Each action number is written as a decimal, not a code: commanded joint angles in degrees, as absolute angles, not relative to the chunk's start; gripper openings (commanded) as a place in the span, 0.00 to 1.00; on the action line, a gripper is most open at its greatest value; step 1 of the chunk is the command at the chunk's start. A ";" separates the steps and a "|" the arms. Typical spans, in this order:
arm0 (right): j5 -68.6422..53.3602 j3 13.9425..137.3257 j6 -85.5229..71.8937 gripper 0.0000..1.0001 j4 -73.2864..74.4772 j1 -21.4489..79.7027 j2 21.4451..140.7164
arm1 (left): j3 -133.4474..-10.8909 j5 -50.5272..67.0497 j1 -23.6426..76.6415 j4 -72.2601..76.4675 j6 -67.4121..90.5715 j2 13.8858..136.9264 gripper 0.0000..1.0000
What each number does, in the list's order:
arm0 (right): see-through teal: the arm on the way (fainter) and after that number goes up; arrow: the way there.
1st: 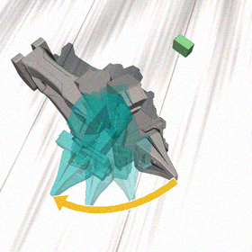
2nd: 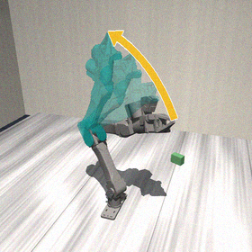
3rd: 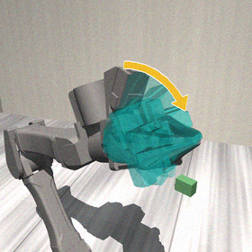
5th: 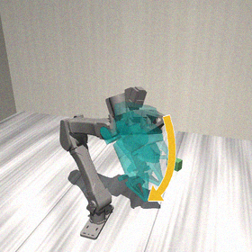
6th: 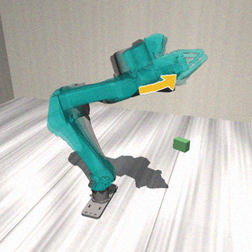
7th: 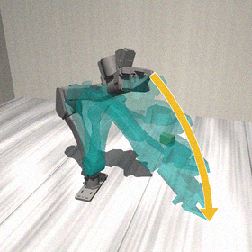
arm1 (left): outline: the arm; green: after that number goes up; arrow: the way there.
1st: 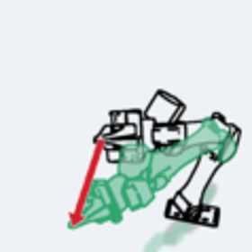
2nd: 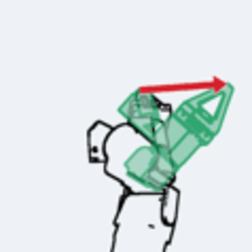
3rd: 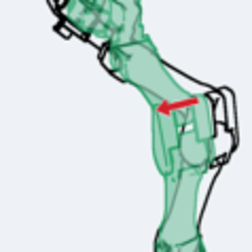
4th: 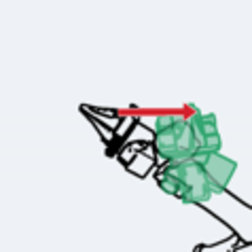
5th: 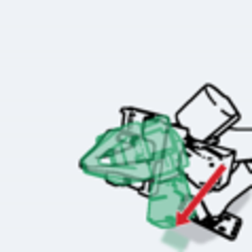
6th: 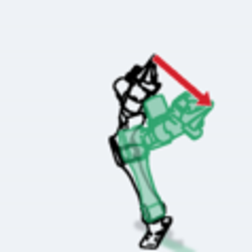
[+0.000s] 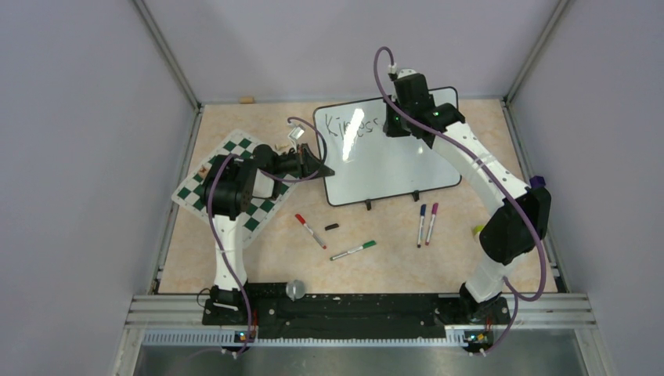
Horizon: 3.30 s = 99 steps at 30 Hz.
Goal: Write a sentence on the whiteboard
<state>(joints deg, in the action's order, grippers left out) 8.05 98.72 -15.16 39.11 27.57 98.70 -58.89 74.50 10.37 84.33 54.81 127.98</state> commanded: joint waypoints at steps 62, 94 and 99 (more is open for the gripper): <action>10.62 90.17 -13.74 0.00 34.44 24.12 85.08 | -60.25 76.84 10.90 92.79 50.76 127.41 0.00; 6.13 92.95 -14.04 0.00 33.83 23.20 87.20 | -59.00 76.37 10.98 92.80 49.23 126.92 0.00; 5.92 95.68 -15.19 0.00 34.51 22.57 89.24 | -59.06 76.76 10.94 92.81 49.20 126.90 0.00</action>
